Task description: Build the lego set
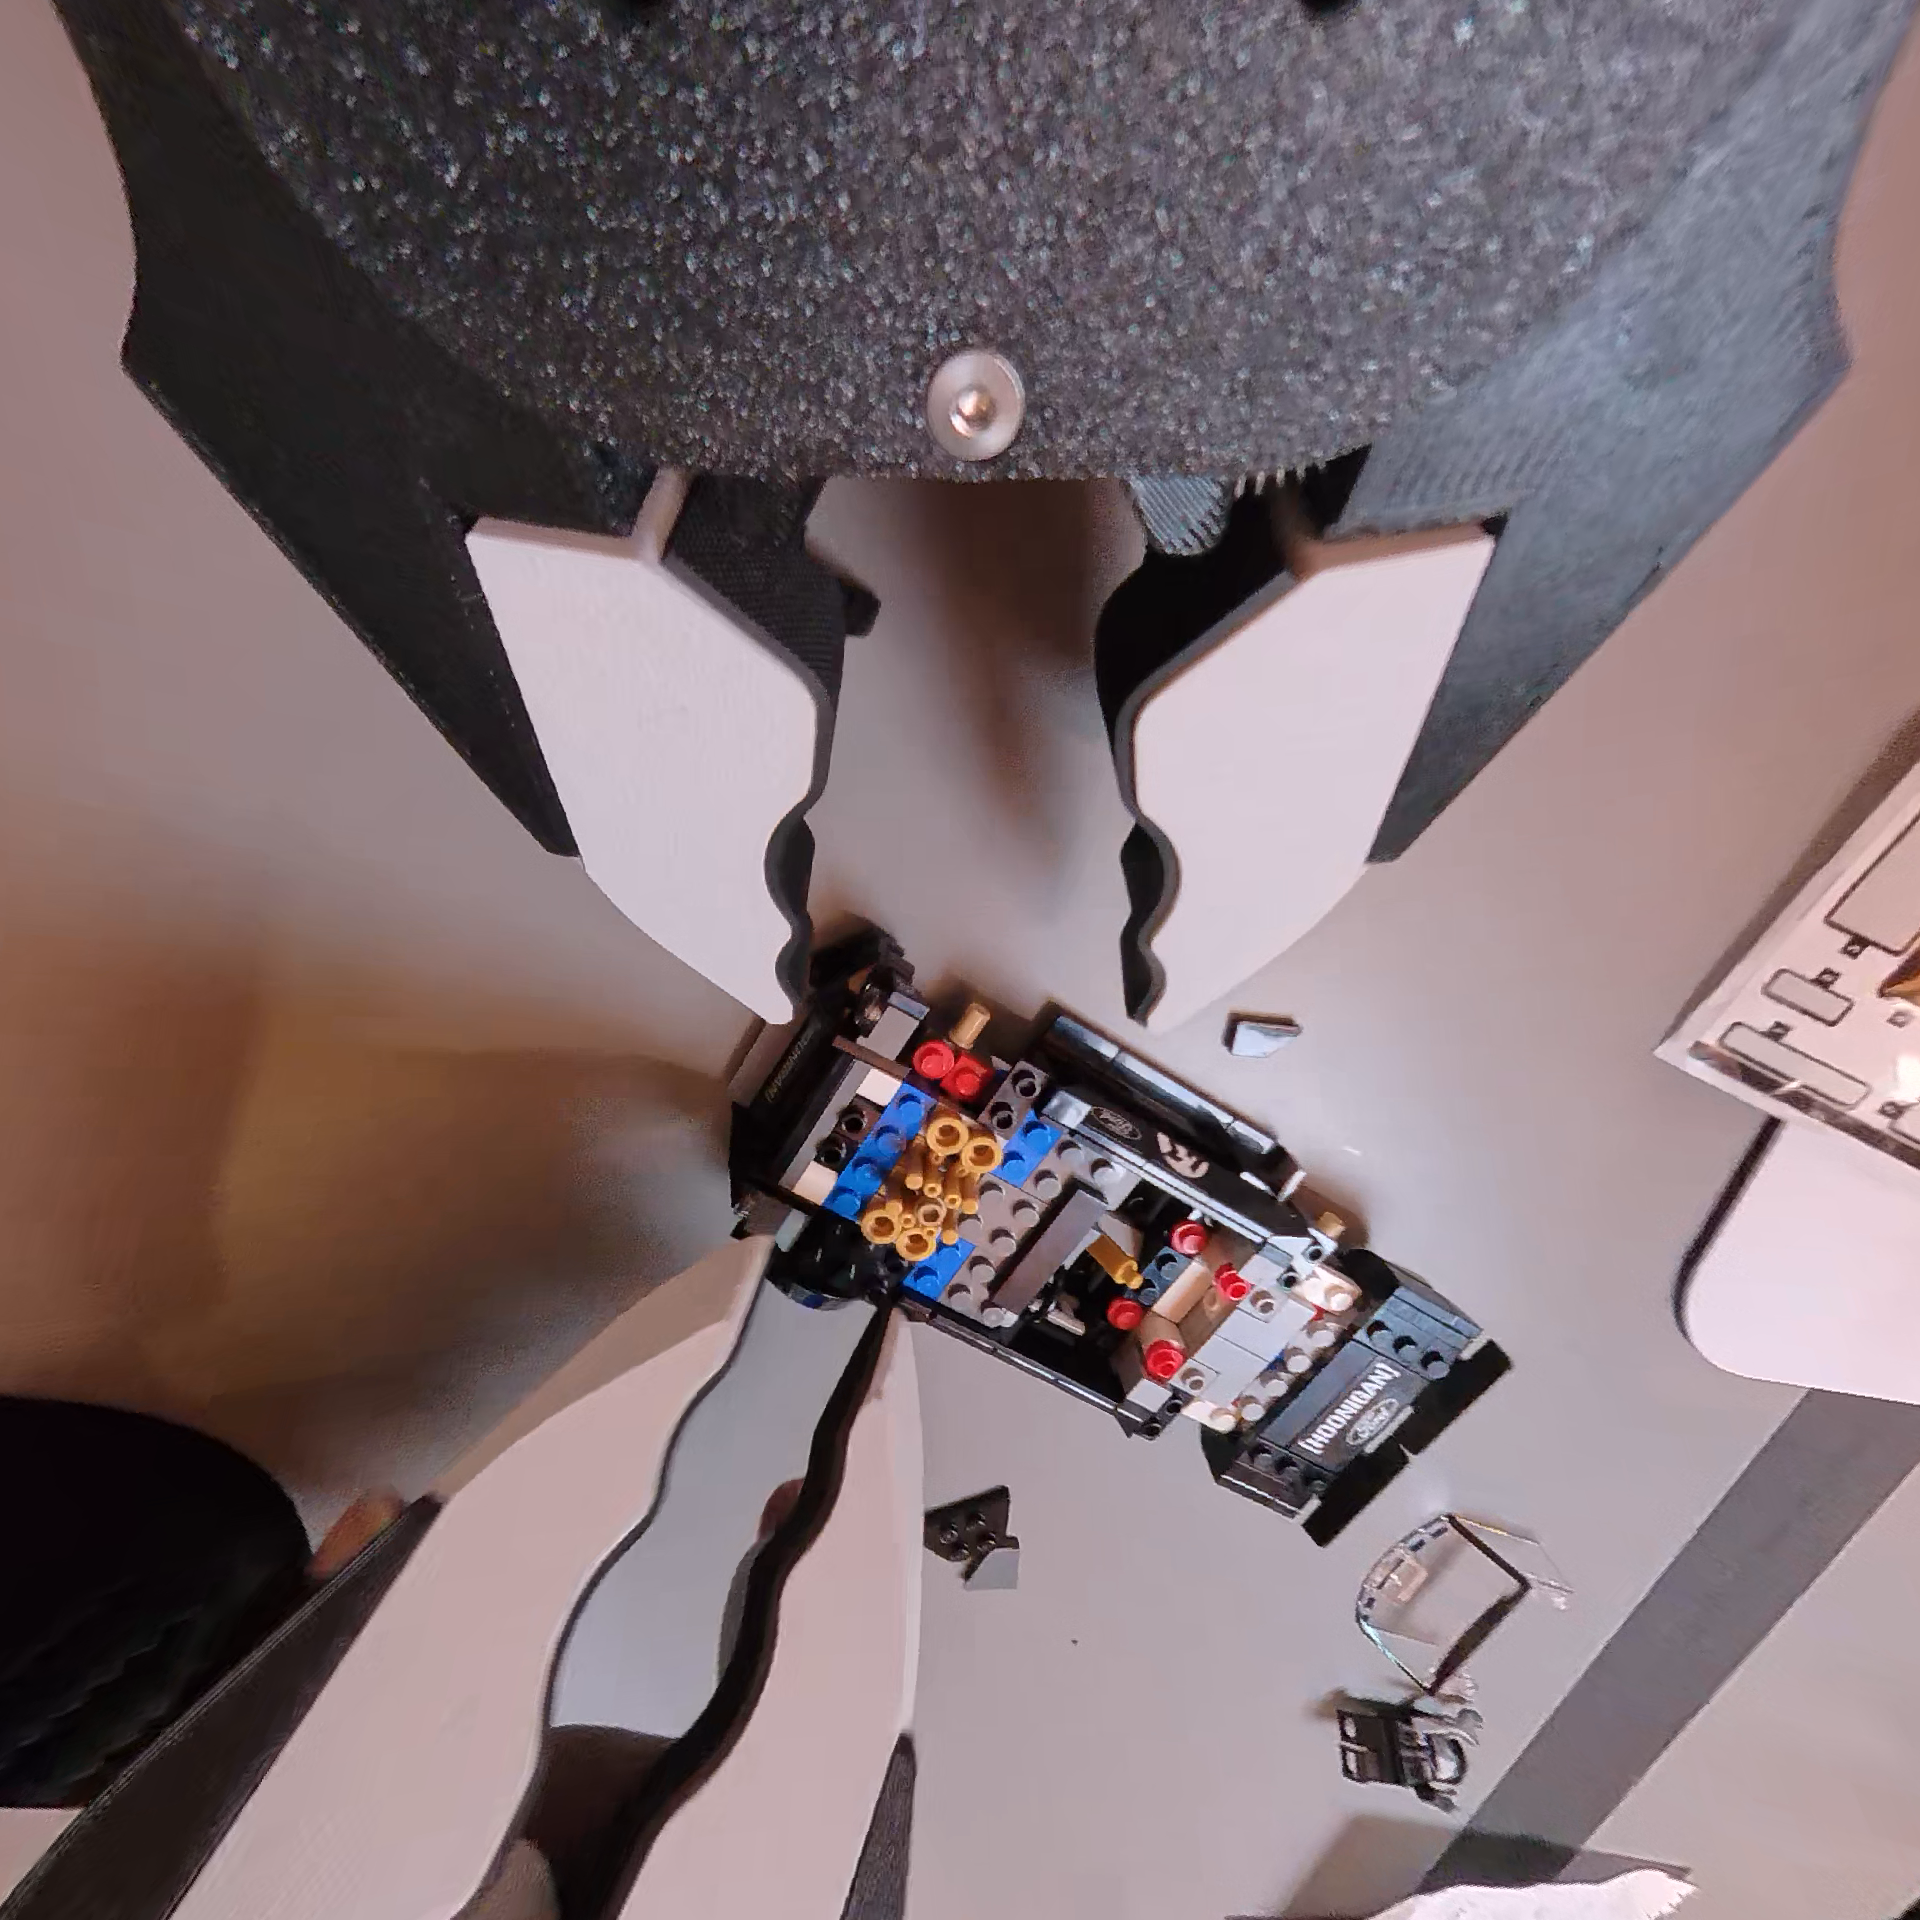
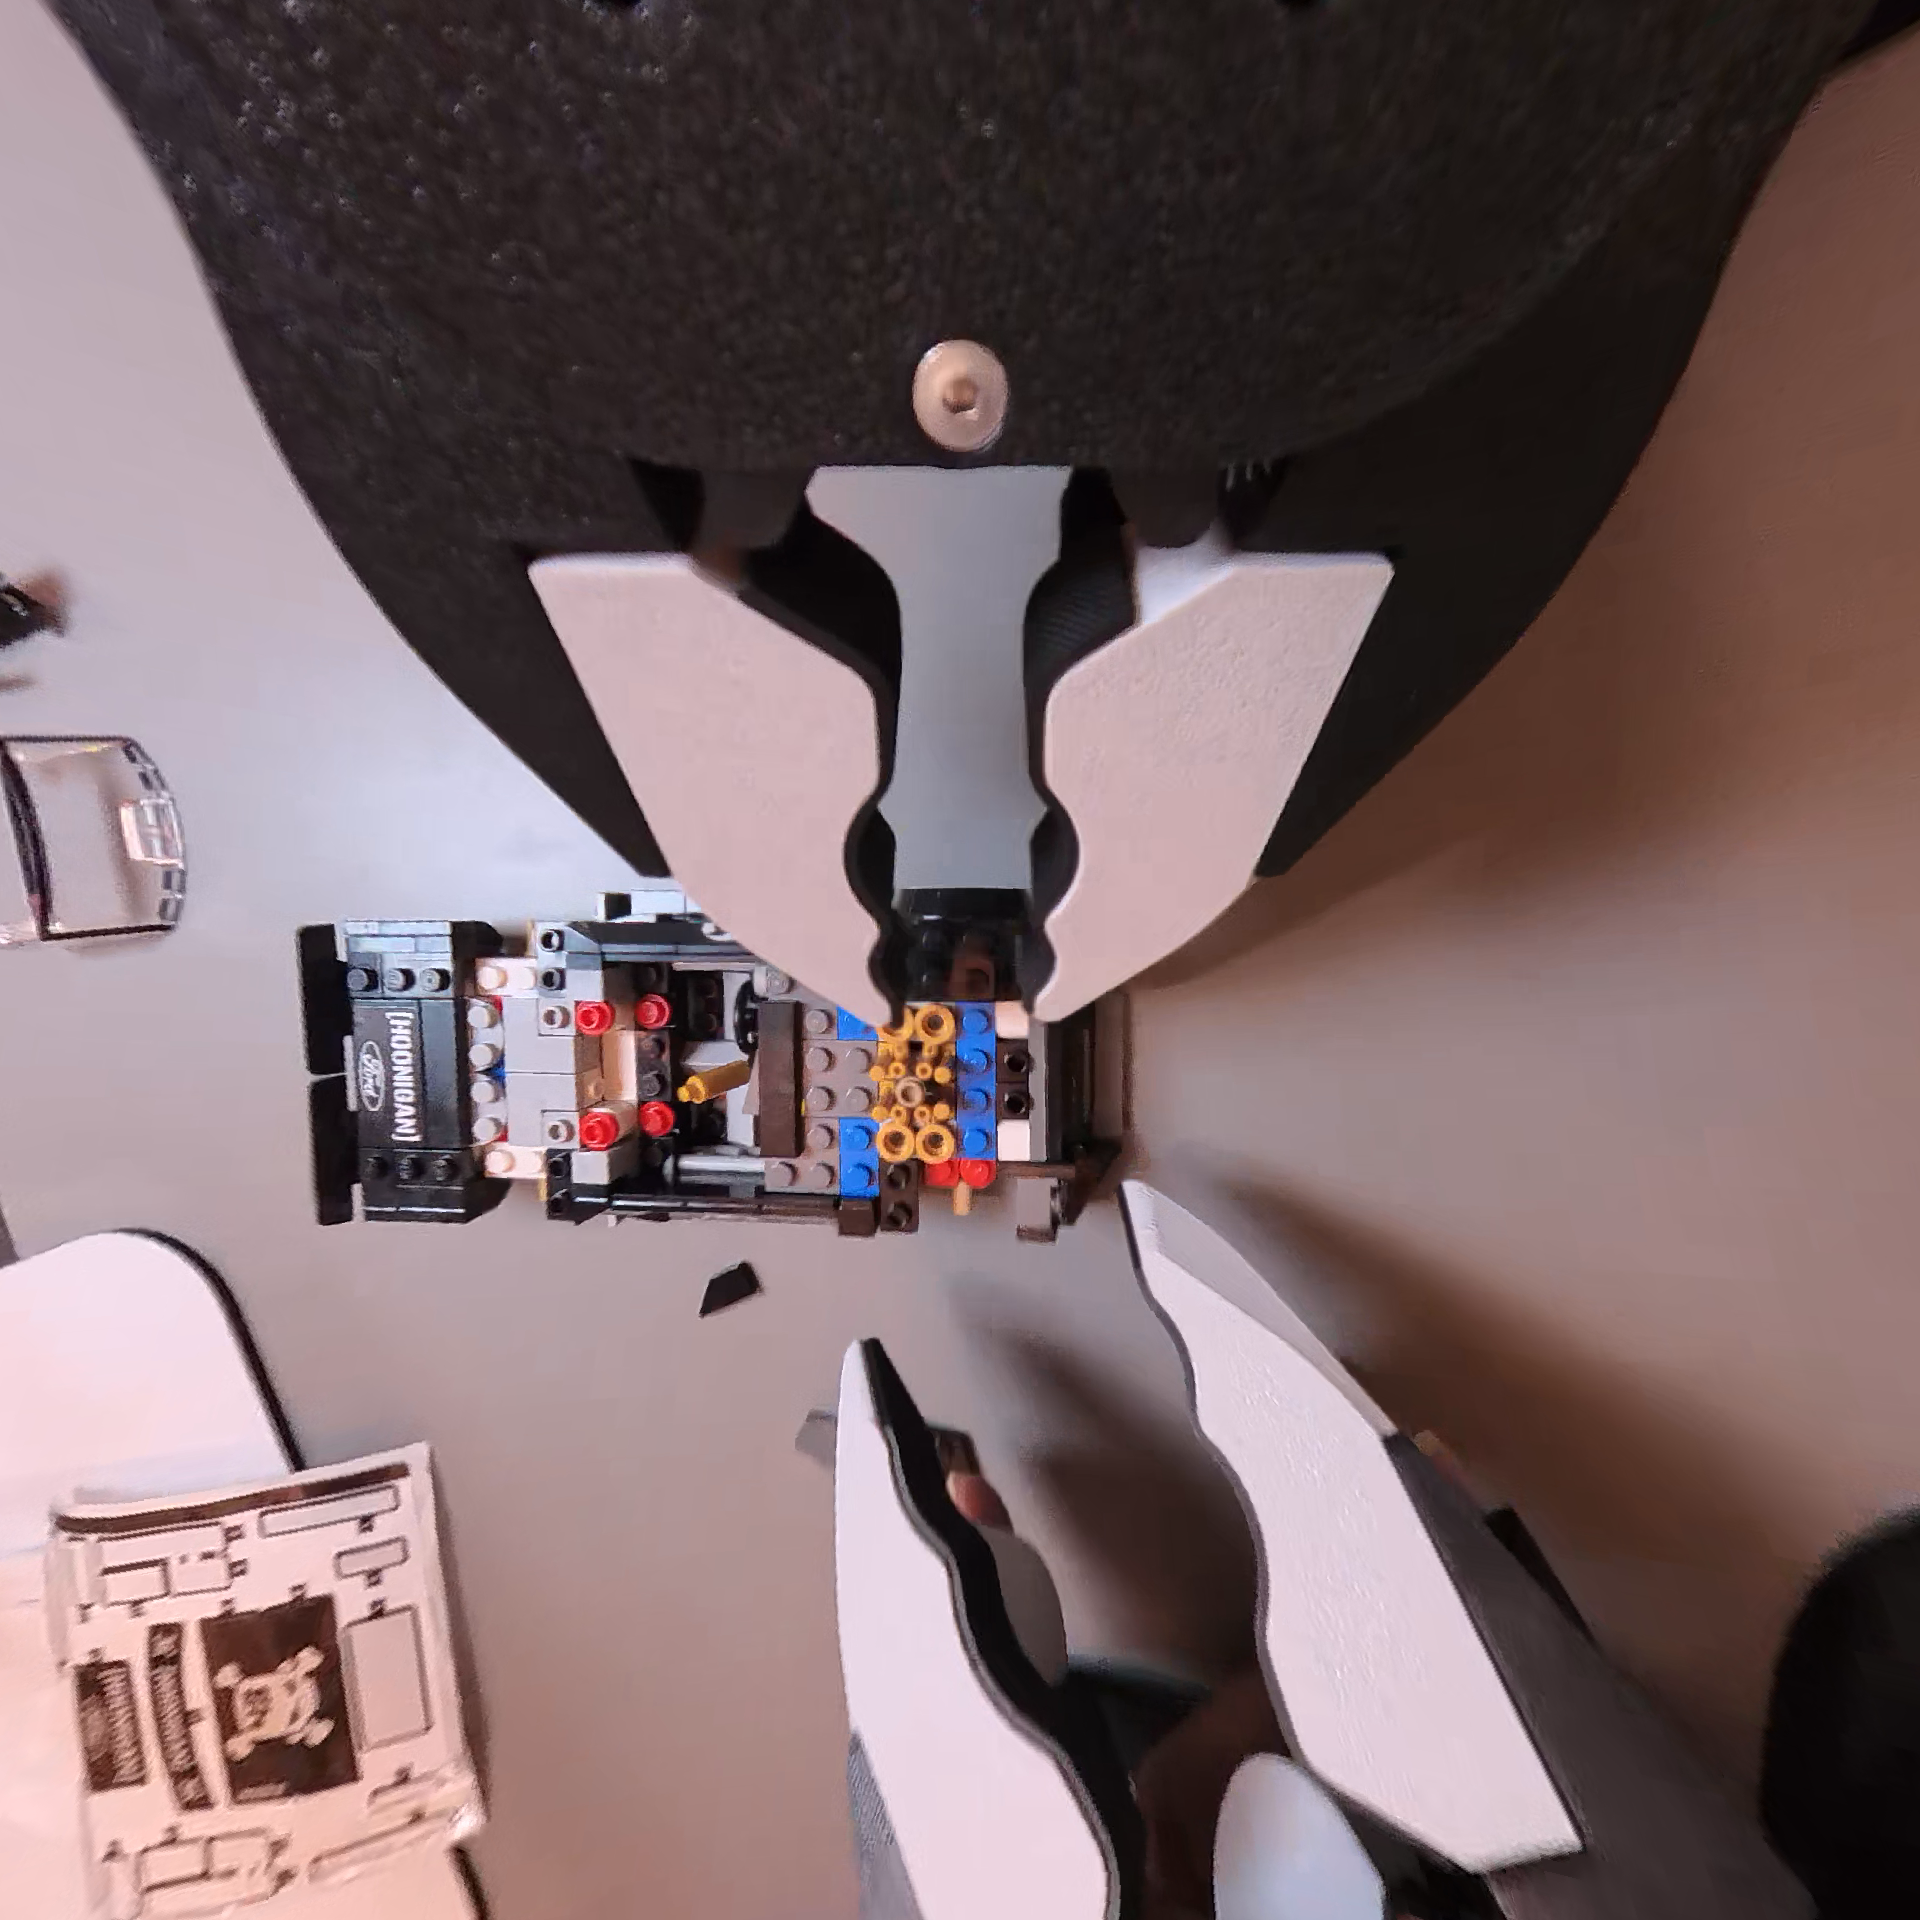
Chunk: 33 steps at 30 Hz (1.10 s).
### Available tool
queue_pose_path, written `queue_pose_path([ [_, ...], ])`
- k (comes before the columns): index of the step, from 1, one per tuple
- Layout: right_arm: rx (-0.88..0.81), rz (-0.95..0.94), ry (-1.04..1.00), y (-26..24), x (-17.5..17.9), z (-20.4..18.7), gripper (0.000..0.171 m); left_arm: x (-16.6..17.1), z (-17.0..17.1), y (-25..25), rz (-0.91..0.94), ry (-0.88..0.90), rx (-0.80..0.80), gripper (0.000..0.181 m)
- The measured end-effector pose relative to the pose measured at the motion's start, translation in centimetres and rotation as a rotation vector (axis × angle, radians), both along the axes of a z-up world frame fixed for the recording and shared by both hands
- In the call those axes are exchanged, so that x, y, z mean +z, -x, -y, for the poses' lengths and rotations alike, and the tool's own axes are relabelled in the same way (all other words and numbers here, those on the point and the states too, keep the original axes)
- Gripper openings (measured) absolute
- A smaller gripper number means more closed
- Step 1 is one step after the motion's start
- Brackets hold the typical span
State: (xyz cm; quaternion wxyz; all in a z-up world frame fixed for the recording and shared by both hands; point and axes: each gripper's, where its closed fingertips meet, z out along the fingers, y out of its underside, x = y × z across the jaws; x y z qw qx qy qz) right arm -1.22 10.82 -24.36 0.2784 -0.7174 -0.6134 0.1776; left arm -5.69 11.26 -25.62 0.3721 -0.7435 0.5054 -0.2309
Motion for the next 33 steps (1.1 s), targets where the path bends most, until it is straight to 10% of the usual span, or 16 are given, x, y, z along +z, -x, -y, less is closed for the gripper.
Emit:
queue_pose_path([
  [9,-0.098,-0.085,-0.092,0.4,-1.5,-0.1,0.093,2.4,-0.8,2.4,0.044,-0.084,0.078,0.053],
  [26,0.521,0.399,-0.170,-4.0,-3.4,0.4,0.087,1.3,1.5,3.4,0.030,-0.132,0.070,0.049],
  [33,0.371,0.179,-0.194,-4.6,-0.7,0.8,0.089,0.7,1.5,3.5,0.004,-0.123,0.069,0.049],
])
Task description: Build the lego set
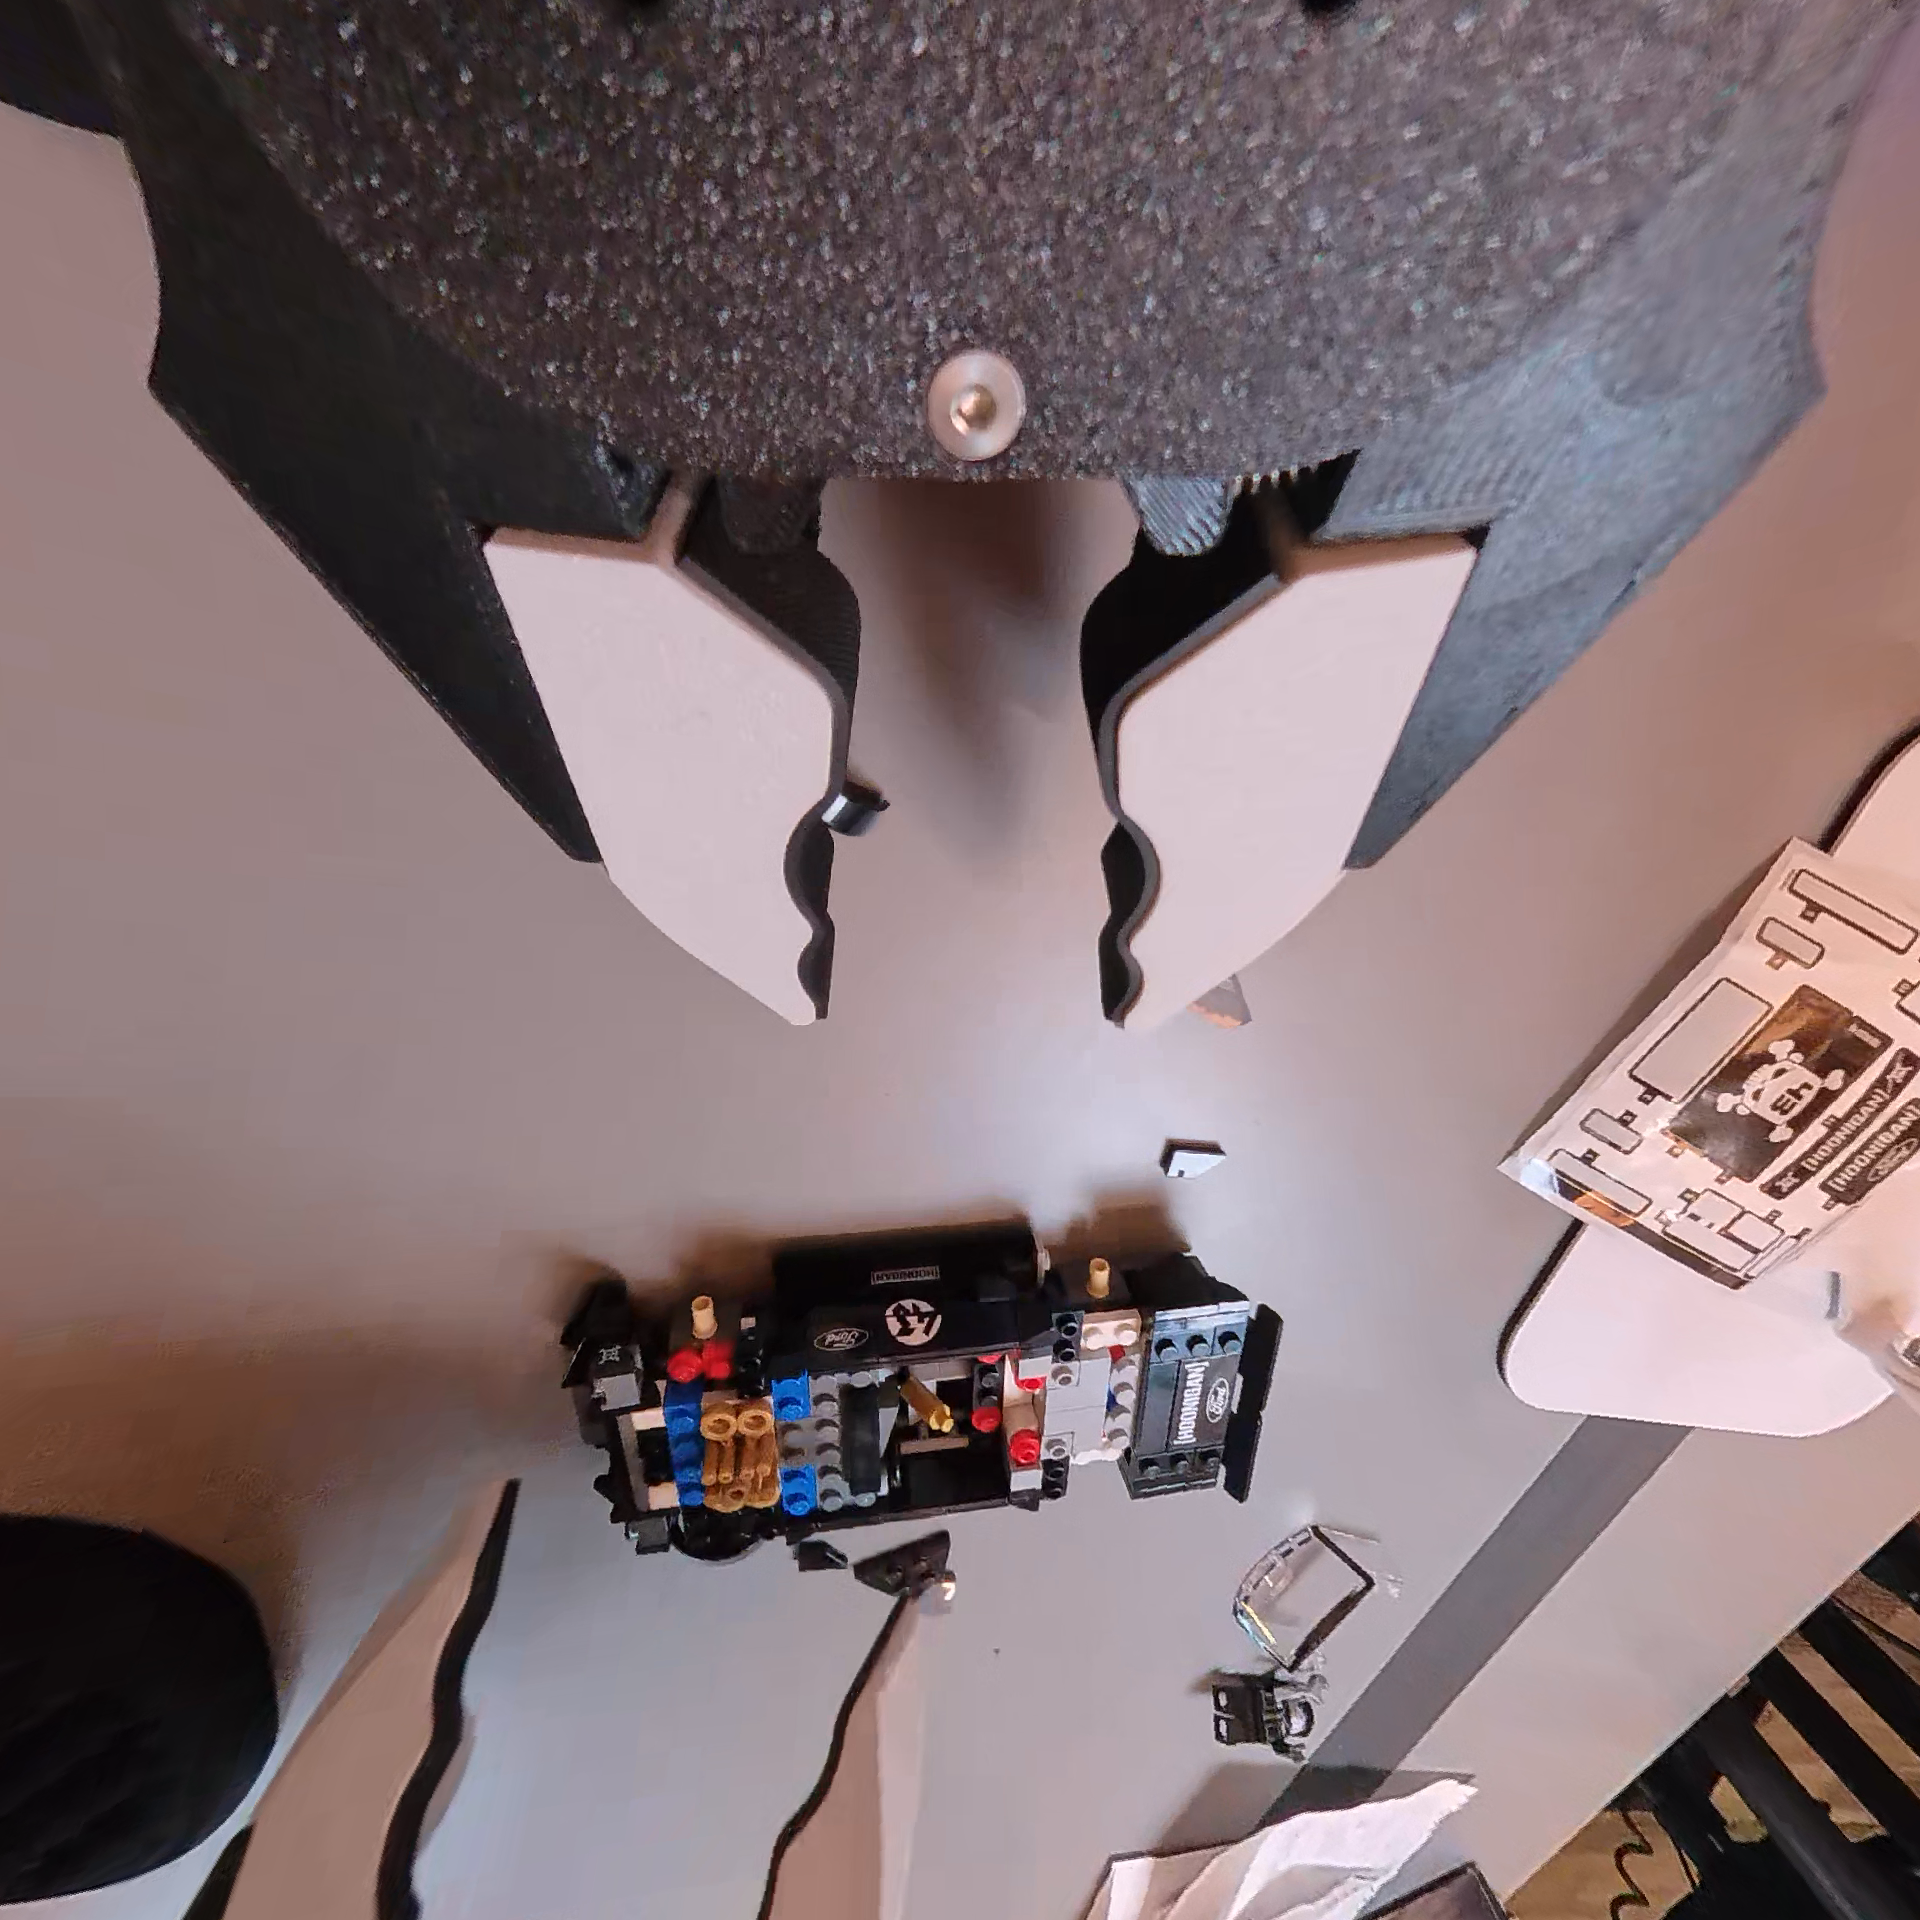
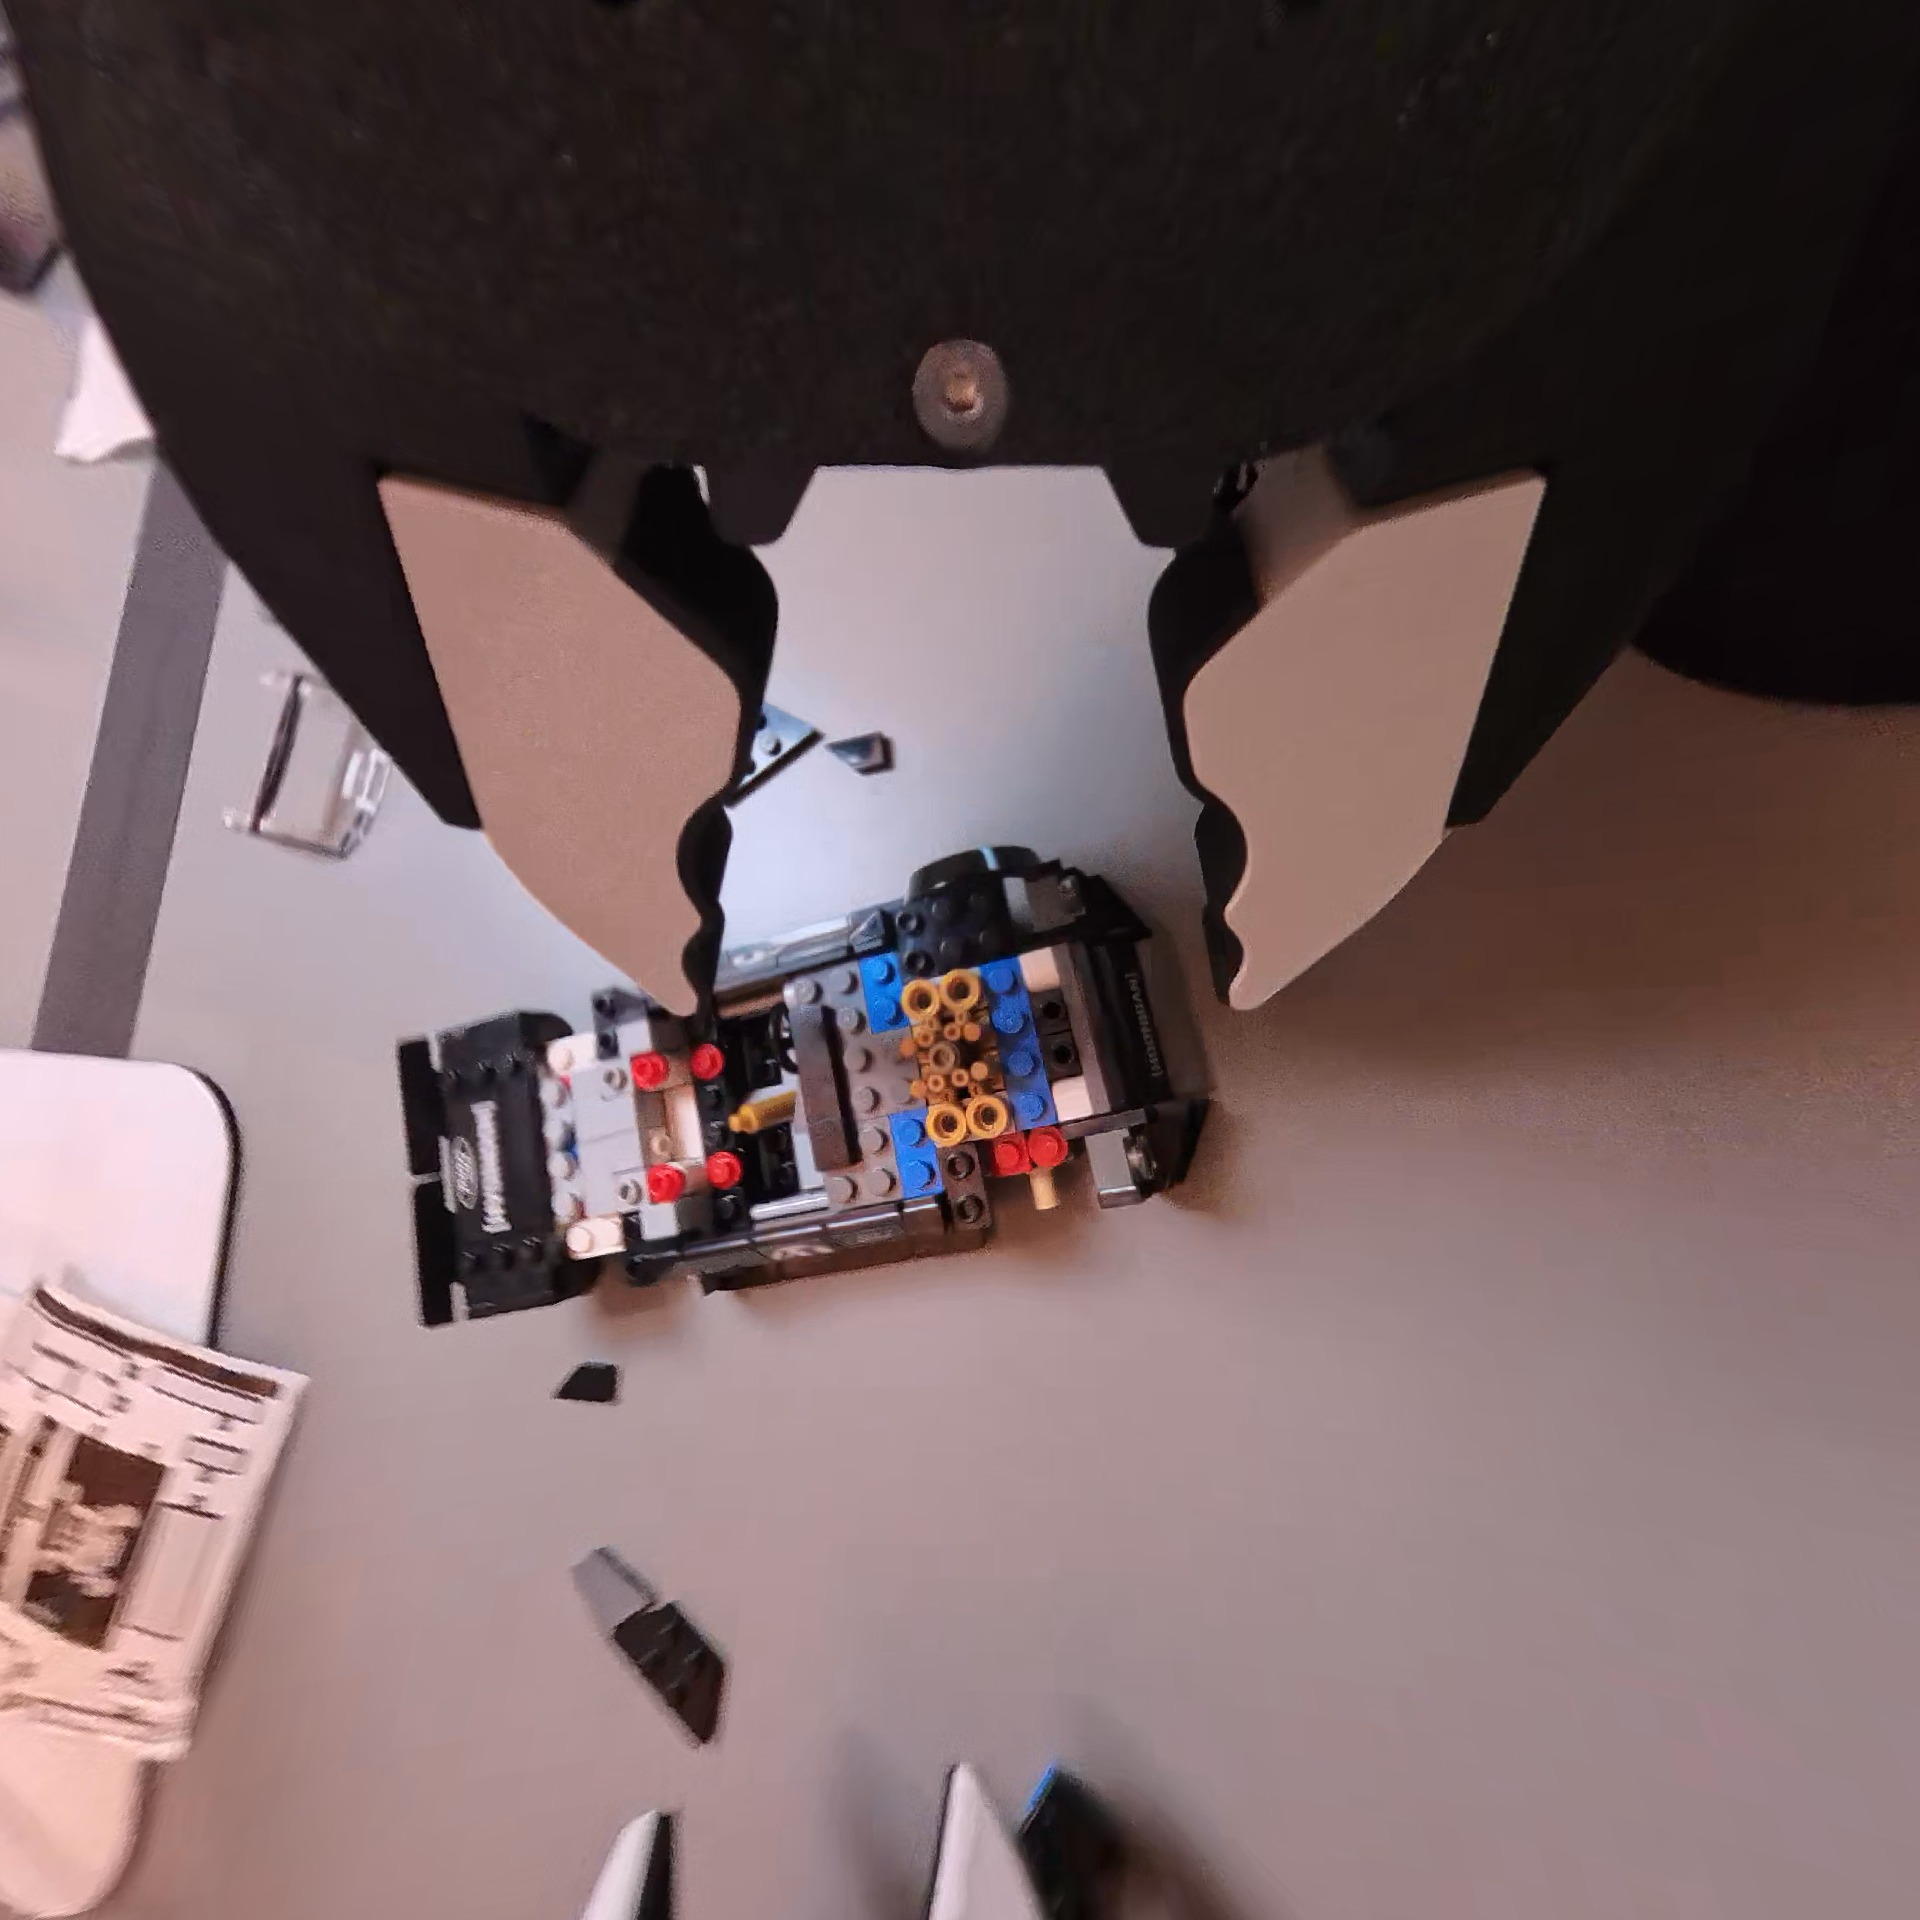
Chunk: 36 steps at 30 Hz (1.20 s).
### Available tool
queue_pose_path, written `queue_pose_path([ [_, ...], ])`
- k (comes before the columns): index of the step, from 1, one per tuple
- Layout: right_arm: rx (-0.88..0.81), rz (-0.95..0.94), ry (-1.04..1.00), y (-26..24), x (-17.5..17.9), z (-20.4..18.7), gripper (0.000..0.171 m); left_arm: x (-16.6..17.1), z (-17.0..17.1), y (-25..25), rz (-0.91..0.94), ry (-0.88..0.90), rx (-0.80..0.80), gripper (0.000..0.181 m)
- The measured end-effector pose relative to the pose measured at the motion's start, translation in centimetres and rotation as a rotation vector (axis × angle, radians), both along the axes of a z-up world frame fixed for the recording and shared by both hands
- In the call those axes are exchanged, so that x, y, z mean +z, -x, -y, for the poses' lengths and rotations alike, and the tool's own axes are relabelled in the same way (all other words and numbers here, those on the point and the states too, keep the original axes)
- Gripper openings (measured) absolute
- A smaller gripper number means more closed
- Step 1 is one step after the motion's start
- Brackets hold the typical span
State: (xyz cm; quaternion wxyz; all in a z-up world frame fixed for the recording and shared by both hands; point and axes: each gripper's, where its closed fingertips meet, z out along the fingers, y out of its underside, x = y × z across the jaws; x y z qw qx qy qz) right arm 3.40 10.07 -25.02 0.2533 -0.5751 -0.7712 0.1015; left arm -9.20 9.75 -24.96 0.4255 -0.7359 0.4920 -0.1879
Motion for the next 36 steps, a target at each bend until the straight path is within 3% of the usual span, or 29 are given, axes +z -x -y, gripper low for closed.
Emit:
queue_pose_path([
  [7,-0.396,-0.487,0.082,-3.1,2.9,1.2,0.074,0.3,1.1,-0.3,0.008,0.026,-0.063,0.045],
  [12,-0.551,-0.664,0.047,-5.0,3.1,2.5,0.067,-0.3,3.0,-0.4,-0.045,0.068,-0.154,0.048],
  [16,-0.556,-0.741,0.020,-5.2,4.3,2.6,0.054,-1.2,3.9,0.8,-0.125,0.092,-0.163,0.050],
  [25,-0.518,-0.809,0.078,-5.1,4.9,3.0,0.047,-2.5,4.3,2.1,-0.208,0.134,-0.139,0.046],
  [29,-0.527,-0.845,0.077,-5.4,5.4,2.9,0.043,-2.8,5.7,2.0,-0.228,0.196,-0.204,0.031],
  [33,-0.535,-0.855,0.073,-5.6,5.5,2.9,0.042,-2.2,7.0,2.4,-0.223,0.235,-0.236,0.032],
  [36,-0.533,-0.834,0.075,-5.4,5.2,2.8,0.041,-1.5,5.9,2.1,-0.185,0.188,-0.207,0.034],
])
